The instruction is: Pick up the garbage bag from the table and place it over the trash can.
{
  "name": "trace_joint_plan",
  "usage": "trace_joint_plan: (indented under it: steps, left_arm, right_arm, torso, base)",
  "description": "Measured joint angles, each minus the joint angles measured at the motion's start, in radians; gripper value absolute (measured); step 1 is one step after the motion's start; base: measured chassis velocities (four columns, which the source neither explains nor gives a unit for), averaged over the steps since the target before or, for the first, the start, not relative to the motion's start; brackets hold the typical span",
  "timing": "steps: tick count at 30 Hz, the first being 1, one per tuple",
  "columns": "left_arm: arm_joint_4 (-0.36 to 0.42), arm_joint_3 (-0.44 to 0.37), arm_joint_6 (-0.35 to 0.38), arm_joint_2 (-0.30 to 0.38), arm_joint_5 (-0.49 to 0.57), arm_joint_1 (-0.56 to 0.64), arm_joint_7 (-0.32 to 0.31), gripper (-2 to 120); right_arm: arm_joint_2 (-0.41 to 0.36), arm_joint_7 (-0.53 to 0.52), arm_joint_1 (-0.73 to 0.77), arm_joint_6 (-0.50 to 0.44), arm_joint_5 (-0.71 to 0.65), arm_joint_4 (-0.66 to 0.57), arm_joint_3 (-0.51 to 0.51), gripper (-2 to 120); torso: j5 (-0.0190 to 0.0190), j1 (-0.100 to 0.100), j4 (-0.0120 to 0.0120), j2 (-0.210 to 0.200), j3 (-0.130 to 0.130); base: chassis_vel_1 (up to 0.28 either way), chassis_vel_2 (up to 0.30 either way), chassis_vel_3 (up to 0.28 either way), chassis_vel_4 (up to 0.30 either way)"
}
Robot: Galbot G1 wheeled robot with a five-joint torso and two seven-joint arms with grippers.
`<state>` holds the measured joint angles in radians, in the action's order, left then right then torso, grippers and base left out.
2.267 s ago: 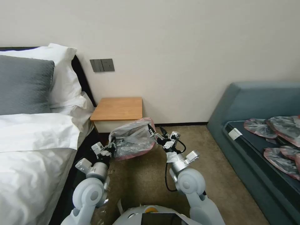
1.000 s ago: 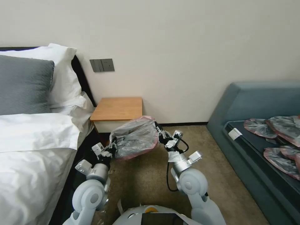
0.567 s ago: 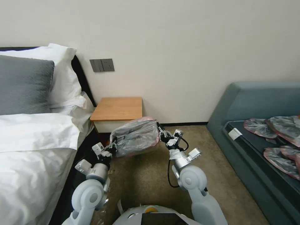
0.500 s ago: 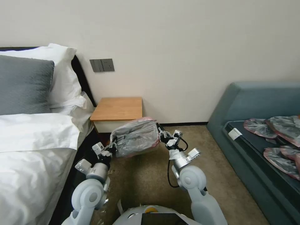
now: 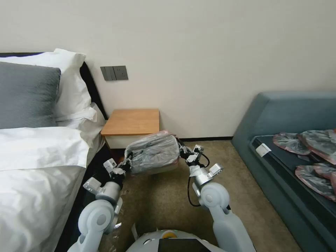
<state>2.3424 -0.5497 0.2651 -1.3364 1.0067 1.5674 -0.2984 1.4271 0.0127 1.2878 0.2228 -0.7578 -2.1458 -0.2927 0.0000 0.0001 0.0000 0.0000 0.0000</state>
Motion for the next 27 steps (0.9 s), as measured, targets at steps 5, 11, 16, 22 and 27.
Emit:
trace_joint_plan:
  steps: [5, 11, 16, 22, 27]
  left_arm:
    - [-0.005, 0.000, -0.003, -0.001, -0.007, 0.003, 0.018, 6]
    - [-0.002, 0.000, -0.005, -0.003, 0.010, 0.000, 0.021, 6]
    - [0.003, 0.000, -0.005, -0.006, 0.048, -0.007, 0.005, 6]
    - [-0.012, 0.000, -0.015, -0.006, 0.054, -0.023, -0.025, 6]
    - [-0.026, -0.001, -0.020, -0.003, 0.039, -0.022, -0.017, 6]
  right_arm:
    - [-0.017, -0.016, 0.001, 0.017, -0.003, -0.001, -0.004, 0]
    - [-0.035, -0.018, 0.010, 0.023, 0.022, 0.001, -0.006, 0]
    - [-0.037, -0.014, 0.014, 0.021, 0.060, 0.001, -0.006, 0]
    - [-0.039, -0.005, 0.041, 0.016, 0.143, -0.027, 0.002, 0]
    - [-0.031, -0.023, 0.057, 0.019, 0.173, -0.054, 0.011, 0]
  torso:
    - [0.0000, 0.000, 0.0000, 0.000, 0.000]
    - [0.0000, 0.000, 0.0000, 0.000, 0.000]
    - [0.0000, 0.000, -0.0001, 0.000, 0.000]
    - [-0.0001, 0.000, 0.0000, 0.000, 0.000]
    - [0.0000, 0.000, 0.0000, 0.000, 0.000]
  base:
    - [0.000, 0.000, 0.000, 0.000]
    - [0.000, 0.000, 0.000, 0.000]
    - [0.000, 0.000, 0.000, 0.000]
    - [0.000, 0.000, 0.000, 0.000]
    - [0.000, 0.000, 0.000, 0.000]
